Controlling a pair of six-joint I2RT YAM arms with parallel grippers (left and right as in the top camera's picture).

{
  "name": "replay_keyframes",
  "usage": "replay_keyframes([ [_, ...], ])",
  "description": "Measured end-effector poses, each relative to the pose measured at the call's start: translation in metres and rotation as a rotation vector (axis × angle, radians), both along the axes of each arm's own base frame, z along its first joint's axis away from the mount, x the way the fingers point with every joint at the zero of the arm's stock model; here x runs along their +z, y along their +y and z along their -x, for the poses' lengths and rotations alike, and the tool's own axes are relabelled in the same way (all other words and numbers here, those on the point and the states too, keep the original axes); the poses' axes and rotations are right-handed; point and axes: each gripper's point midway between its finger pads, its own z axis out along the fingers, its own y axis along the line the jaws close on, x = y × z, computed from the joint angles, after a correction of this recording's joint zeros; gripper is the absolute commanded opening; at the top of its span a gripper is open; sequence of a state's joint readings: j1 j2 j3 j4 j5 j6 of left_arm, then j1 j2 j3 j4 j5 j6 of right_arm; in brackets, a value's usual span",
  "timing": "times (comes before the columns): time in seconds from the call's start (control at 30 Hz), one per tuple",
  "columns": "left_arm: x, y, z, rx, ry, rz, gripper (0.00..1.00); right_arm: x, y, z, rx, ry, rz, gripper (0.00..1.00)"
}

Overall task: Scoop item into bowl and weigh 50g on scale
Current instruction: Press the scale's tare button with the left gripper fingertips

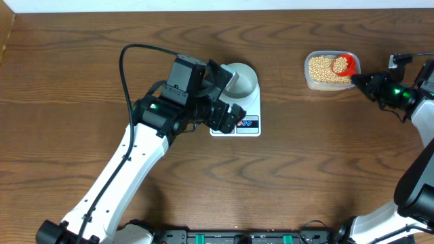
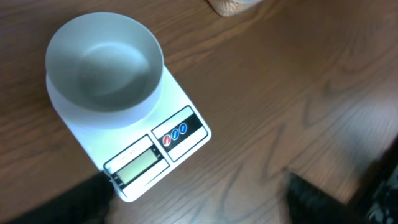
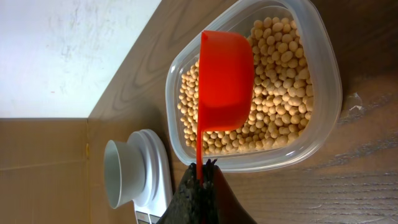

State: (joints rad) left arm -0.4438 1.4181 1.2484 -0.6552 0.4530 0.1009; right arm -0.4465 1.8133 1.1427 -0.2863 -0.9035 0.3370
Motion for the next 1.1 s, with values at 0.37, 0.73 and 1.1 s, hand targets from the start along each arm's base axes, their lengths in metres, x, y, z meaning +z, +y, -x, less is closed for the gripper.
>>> replay_keyframes([
  [0.37, -0.021, -0.009, -0.007, 0.056, 0.063, -0.018, 0.07, 0.0, 0.0, 0.0, 0.0, -0.002, 0.001, 0.01],
  [0.73, -0.129, -0.049, -0.019, 0.026, 0.13, -0.24, 0.07, 0.001, 0.0, -0.001, 0.002, -0.009, 0.006, 0.01],
  [1.1, -0.172, -0.039, -0.028, 0.063, 0.155, -0.34, 0.07, 0.001, 0.0, -0.001, 0.002, -0.009, 0.006, 0.01],
])
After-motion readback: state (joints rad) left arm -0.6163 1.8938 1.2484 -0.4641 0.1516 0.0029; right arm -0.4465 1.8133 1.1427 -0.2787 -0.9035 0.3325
